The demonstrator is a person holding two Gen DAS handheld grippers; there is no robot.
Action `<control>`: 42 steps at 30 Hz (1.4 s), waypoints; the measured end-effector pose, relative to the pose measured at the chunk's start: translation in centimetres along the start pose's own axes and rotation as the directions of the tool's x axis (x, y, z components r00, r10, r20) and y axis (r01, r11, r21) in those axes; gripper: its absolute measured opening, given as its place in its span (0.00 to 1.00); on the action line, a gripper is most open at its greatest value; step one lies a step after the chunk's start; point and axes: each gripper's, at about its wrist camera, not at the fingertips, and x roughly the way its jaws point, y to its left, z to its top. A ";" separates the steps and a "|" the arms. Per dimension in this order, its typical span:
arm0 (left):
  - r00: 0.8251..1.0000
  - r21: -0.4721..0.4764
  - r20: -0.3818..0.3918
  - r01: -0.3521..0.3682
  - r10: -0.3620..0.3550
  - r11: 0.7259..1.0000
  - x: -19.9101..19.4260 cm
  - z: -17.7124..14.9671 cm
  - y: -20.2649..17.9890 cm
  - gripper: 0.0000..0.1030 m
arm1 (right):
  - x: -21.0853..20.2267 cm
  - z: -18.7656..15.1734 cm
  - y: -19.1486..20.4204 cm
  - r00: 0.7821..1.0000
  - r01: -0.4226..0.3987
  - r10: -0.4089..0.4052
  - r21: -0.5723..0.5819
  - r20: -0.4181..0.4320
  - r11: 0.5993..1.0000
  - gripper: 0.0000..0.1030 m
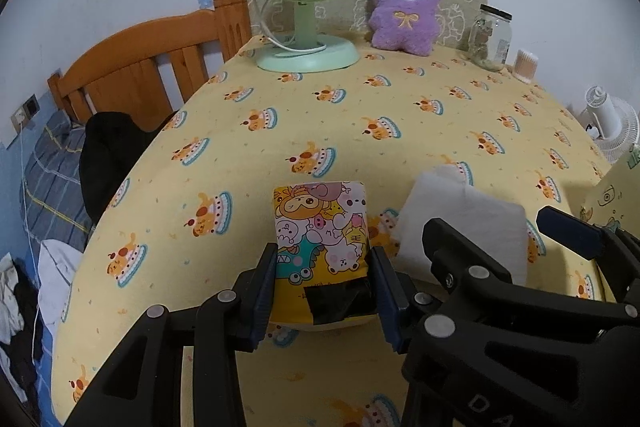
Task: Organize soft objects
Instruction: 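Grasp the cartoon tissue pack with the left gripper while the right grasps the white towel, then lift and carry the tissue pack and white towel in both grippers toward the box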
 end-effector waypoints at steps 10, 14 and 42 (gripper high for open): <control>0.999 0.040 -0.030 -0.025 0.027 0.999 0.7 0.1 -0.7 0.44 | 2.1 0.3 -0.3 0.999 0.022 -0.021 0.016 -0.043 1.000 0.93; 0.999 0.057 -0.035 -0.039 0.041 0.998 0.8 0.1 -0.9 0.44 | 2.6 0.2 -0.6 0.998 0.013 -0.012 0.025 -0.059 1.000 0.92; 1.000 0.077 -0.014 -0.018 0.019 0.997 0.2 0.0 -1.9 0.43 | 0.3 -0.4 -1.0 1.000 -0.001 0.001 0.025 -0.012 1.000 0.39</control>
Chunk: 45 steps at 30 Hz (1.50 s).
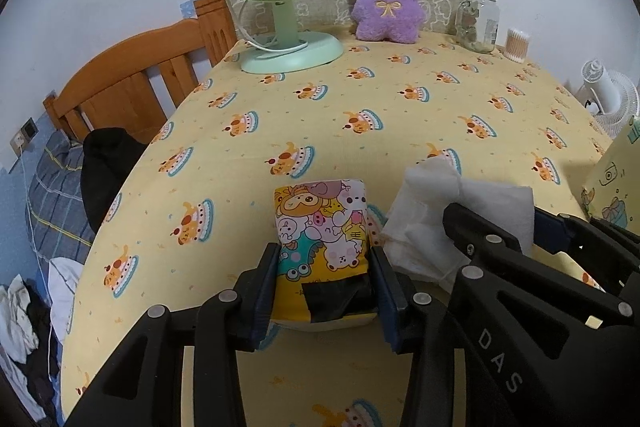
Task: Organize soft objects
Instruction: 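Lift and carry the tissue pack and white towel in both grippers toward the box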
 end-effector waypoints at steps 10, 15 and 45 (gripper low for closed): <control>0.999 -0.007 0.034 0.003 -0.002 1.000 -2.0 -0.5 -0.2 0.43 | -2.1 -0.5 -0.2 1.000 0.002 -0.002 0.006 0.030 1.000 0.37; 0.999 -0.011 0.053 0.005 -0.004 1.000 -3.0 -0.6 -0.4 0.43 | -3.4 -0.6 -0.3 0.999 0.006 -0.006 0.003 0.051 1.000 0.37; 0.976 -0.029 0.216 -0.004 0.010 1.000 -11.6 0.1 -1.3 0.43 | -12.8 0.1 -0.6 0.977 0.005 -0.003 -0.009 0.211 1.000 0.37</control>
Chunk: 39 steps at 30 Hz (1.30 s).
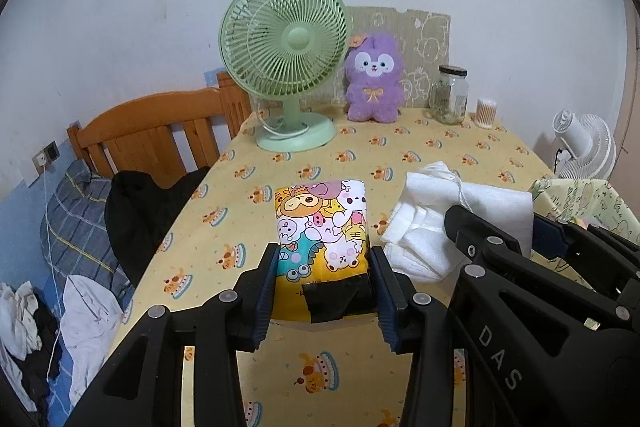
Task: Organize soft objects
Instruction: 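Lift and carry the tissue pack and white towel in both grippers toward the box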
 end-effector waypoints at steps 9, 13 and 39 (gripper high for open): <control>0.999 0.012 0.050 0.006 -0.007 1.000 -2.6 0.9 -1.0 0.43 | -2.9 0.8 -0.8 0.999 0.005 -0.005 0.011 0.052 1.000 0.37; 0.997 0.016 0.070 0.013 -0.014 1.000 -3.7 1.5 -1.4 0.43 | -4.2 1.1 -1.1 0.997 0.009 -0.010 0.013 0.072 1.000 0.37; 0.978 0.075 0.189 0.076 -0.089 0.994 -8.0 3.4 -6.5 0.43 | -10.7 2.2 -6.0 0.976 0.073 -0.085 0.068 0.201 0.995 0.37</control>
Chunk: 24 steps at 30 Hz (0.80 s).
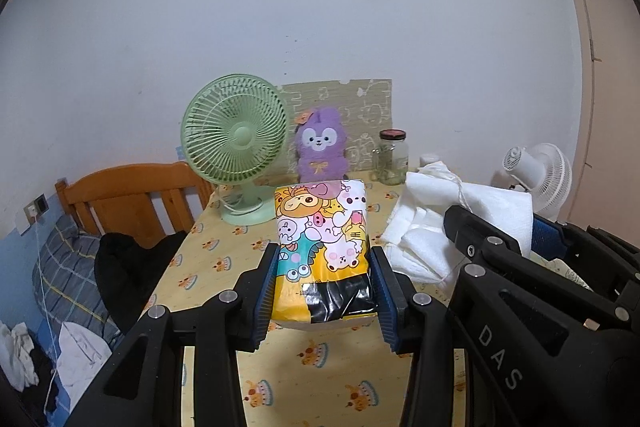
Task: Organize soft objects
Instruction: 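Lift and carry the tissue pack and white towel in both grippers toward the box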
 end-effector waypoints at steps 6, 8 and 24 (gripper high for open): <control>1.000 0.010 0.007 0.011 -0.011 1.000 0.2 0.1 -1.5 0.43 | 0.0 0.1 -1.7 1.000 0.011 -0.011 0.008 0.005 1.000 0.37; 1.000 0.017 0.010 0.018 -0.018 1.000 0.1 0.2 -2.2 0.43 | -0.1 0.1 -2.3 1.000 0.016 -0.017 0.010 0.007 1.000 0.37; 0.996 0.058 0.015 0.086 -0.087 0.995 1.1 0.8 -7.1 0.43 | -0.3 0.3 -7.6 0.996 0.083 -0.084 0.041 0.018 0.996 0.37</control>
